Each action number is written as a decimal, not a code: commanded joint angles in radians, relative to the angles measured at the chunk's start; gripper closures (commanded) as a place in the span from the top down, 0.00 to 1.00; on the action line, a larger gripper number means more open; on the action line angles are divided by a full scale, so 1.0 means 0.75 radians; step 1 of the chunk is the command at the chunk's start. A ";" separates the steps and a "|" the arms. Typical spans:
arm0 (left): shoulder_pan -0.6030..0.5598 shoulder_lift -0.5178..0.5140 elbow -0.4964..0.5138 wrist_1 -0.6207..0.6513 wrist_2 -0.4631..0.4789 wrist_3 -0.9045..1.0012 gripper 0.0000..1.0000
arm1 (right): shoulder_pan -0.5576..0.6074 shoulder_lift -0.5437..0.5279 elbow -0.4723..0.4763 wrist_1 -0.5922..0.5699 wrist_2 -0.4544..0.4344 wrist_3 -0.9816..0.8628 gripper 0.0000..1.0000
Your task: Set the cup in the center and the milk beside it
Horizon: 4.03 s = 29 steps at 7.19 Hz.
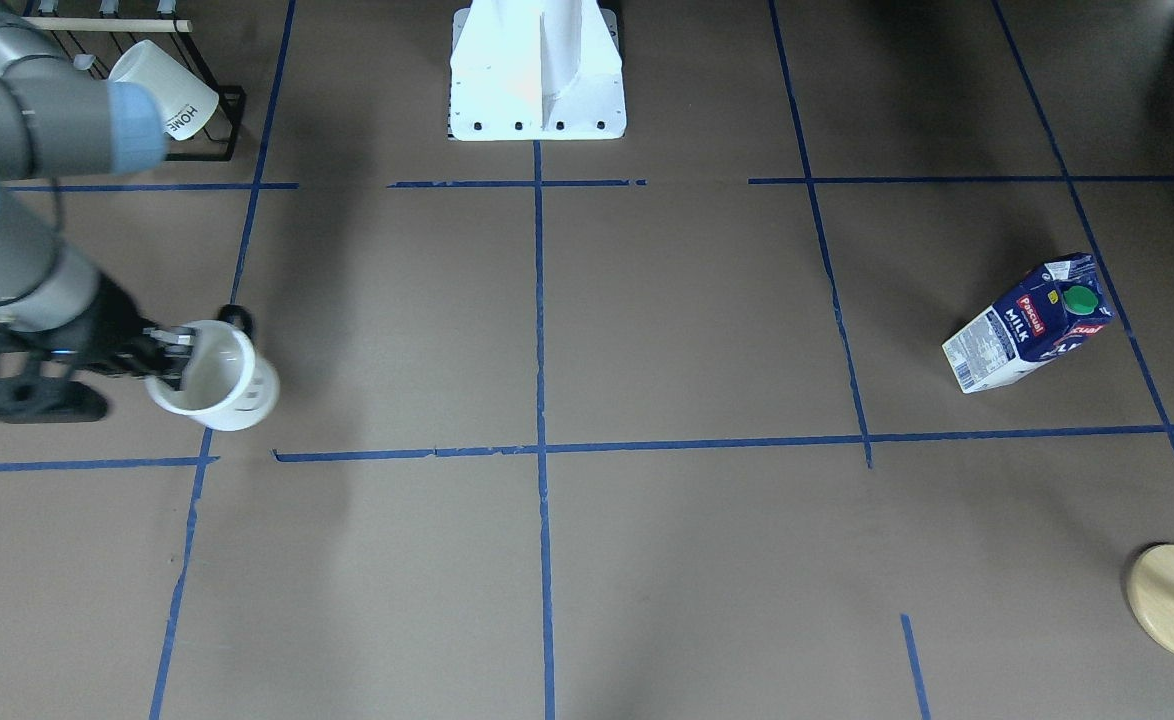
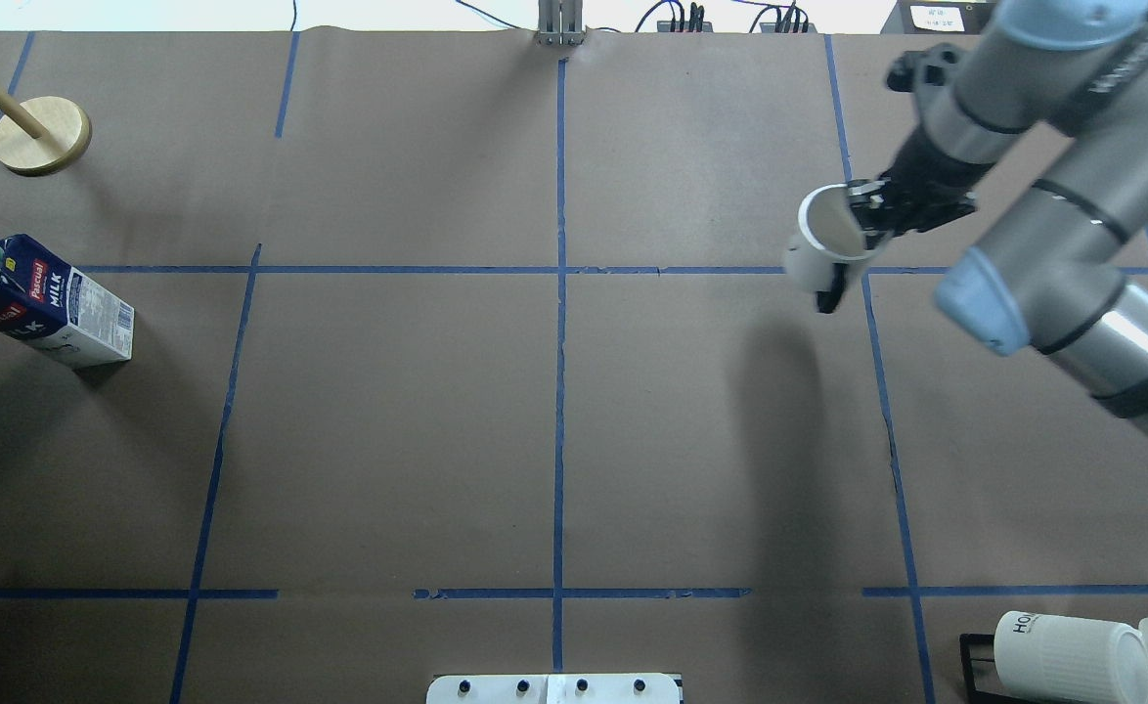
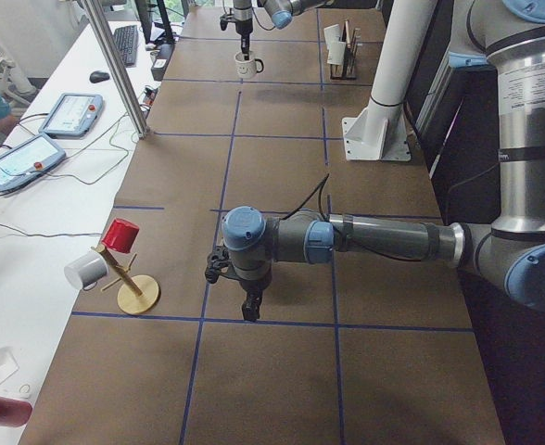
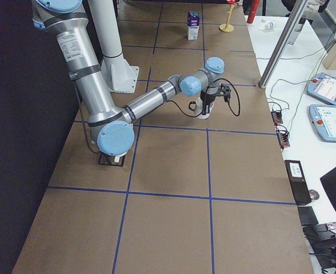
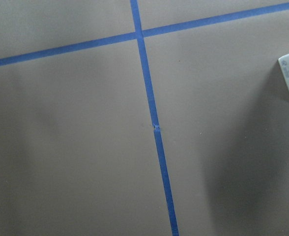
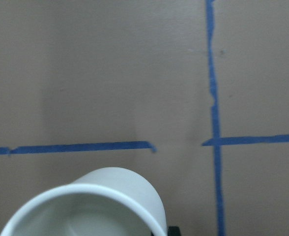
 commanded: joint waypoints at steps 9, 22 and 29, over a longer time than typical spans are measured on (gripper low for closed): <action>0.002 0.000 -0.013 0.010 0.000 0.000 1.00 | -0.377 0.390 -0.418 0.267 -0.289 0.486 0.78; 0.010 -0.196 -0.014 0.019 -0.020 -0.061 1.00 | 0.631 -0.502 0.086 -0.089 0.194 -1.231 1.00; 0.165 -0.356 -0.092 -0.006 -0.008 -0.592 1.00 | 0.930 -0.859 0.162 -0.055 0.185 -1.436 1.00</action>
